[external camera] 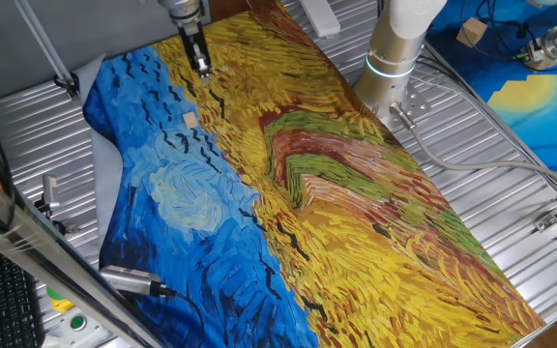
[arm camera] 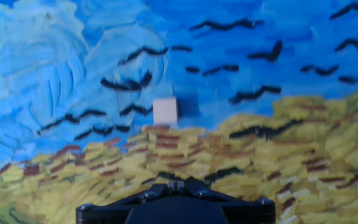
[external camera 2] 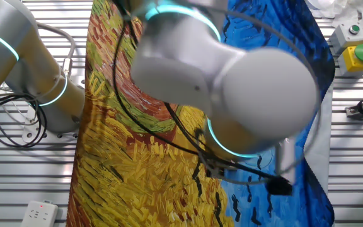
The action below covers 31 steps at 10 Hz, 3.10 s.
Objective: Pick up the small block on the left and move it to the right
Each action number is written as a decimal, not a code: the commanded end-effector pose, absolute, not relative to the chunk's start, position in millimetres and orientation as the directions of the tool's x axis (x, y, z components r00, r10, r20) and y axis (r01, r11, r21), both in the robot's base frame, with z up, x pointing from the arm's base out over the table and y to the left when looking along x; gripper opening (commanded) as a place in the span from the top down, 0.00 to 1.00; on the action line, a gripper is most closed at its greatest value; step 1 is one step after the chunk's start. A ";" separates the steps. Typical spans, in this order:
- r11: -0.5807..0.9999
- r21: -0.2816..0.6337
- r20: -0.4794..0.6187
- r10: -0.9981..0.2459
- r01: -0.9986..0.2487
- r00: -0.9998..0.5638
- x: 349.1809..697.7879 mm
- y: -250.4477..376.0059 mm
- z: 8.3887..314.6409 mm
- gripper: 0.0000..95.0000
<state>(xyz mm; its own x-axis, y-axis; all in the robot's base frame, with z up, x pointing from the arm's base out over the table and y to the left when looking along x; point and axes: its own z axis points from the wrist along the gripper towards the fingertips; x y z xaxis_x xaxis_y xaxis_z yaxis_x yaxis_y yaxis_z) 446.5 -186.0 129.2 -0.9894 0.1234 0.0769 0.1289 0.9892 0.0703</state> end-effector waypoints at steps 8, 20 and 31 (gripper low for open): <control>0.985 0.080 0.033 0.148 0.151 -0.988 478.8 -186.9 110.1 1.00; 0.986 0.060 0.098 0.152 0.158 -0.984 506.2 -183.5 102.6 1.00; 0.981 0.058 0.096 0.180 0.186 -0.979 505.3 -171.9 96.4 1.00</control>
<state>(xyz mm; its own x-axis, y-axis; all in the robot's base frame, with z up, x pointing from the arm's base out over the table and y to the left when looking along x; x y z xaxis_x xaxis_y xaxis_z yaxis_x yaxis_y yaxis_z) 506.0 -171.9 95.6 -0.9790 0.1776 0.0997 0.1844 0.9808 0.0636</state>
